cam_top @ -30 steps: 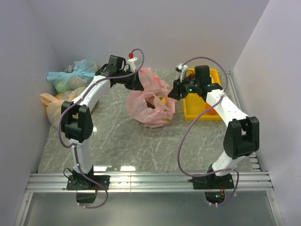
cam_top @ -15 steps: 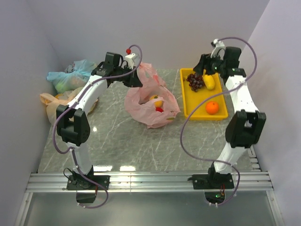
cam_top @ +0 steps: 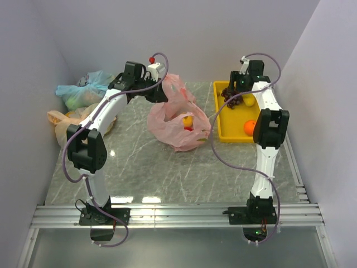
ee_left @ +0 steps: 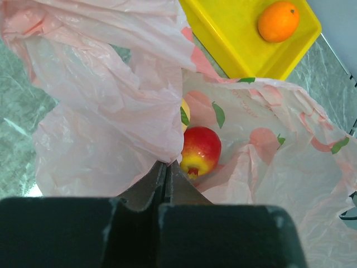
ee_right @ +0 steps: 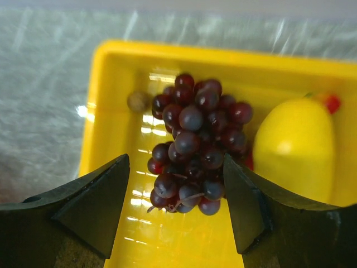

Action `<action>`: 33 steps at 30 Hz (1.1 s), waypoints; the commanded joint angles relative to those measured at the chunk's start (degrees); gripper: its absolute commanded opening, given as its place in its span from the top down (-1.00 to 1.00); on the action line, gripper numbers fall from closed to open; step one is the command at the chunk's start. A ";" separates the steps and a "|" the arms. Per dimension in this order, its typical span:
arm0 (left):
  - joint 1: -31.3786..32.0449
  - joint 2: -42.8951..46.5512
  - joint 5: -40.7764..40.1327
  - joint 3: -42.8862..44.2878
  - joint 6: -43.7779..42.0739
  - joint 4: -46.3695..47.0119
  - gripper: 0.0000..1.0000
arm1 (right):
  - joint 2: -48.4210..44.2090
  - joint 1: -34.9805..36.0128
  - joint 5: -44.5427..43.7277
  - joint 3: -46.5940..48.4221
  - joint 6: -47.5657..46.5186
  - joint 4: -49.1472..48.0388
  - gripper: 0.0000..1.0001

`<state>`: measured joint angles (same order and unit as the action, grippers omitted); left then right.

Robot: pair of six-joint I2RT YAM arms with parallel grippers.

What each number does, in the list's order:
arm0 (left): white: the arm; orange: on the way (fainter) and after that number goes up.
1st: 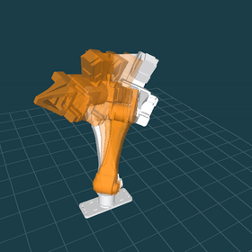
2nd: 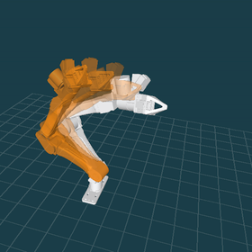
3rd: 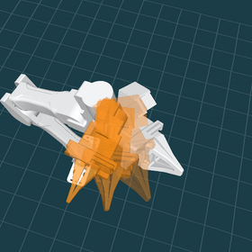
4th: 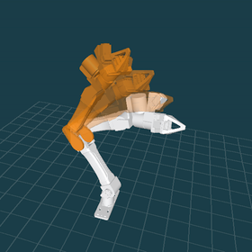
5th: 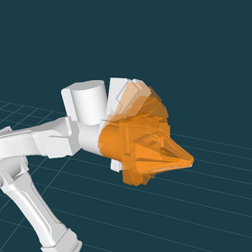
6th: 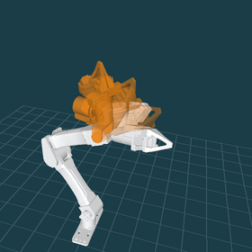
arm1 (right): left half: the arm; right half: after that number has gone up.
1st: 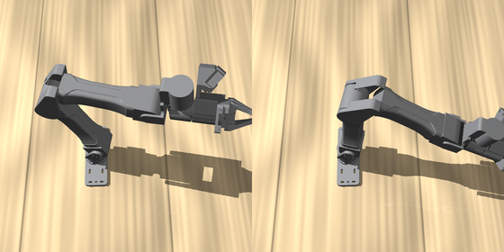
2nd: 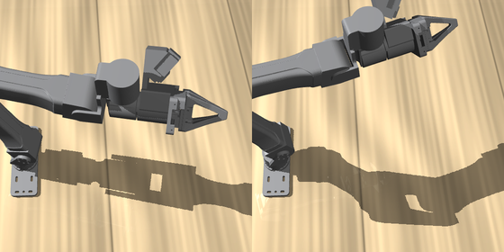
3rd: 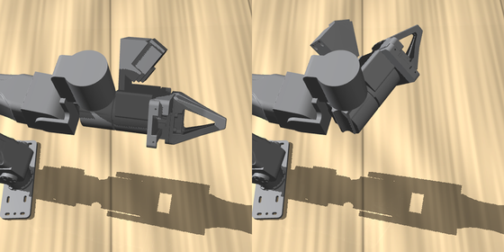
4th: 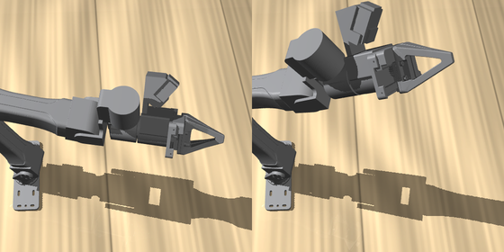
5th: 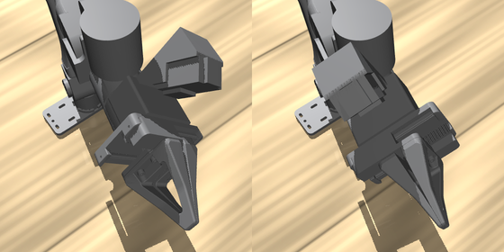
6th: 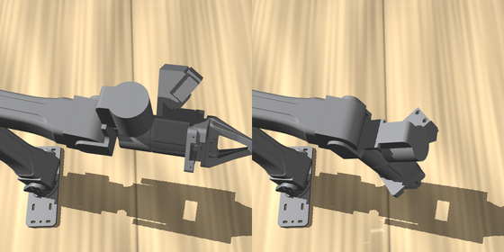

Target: Place the fake fruits into the plastic bag and tie a complex knot

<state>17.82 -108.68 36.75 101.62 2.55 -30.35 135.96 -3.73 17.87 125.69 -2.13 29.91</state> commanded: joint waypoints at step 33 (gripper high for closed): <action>-0.07 0.58 -0.10 0.95 -1.14 1.34 0.99 | -18.06 3.46 4.79 -16.96 -4.37 -0.98 1.00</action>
<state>17.82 -108.73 36.12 102.63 1.15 -30.83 129.40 -0.60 14.33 110.06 -4.64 33.76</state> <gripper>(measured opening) 0.012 0.104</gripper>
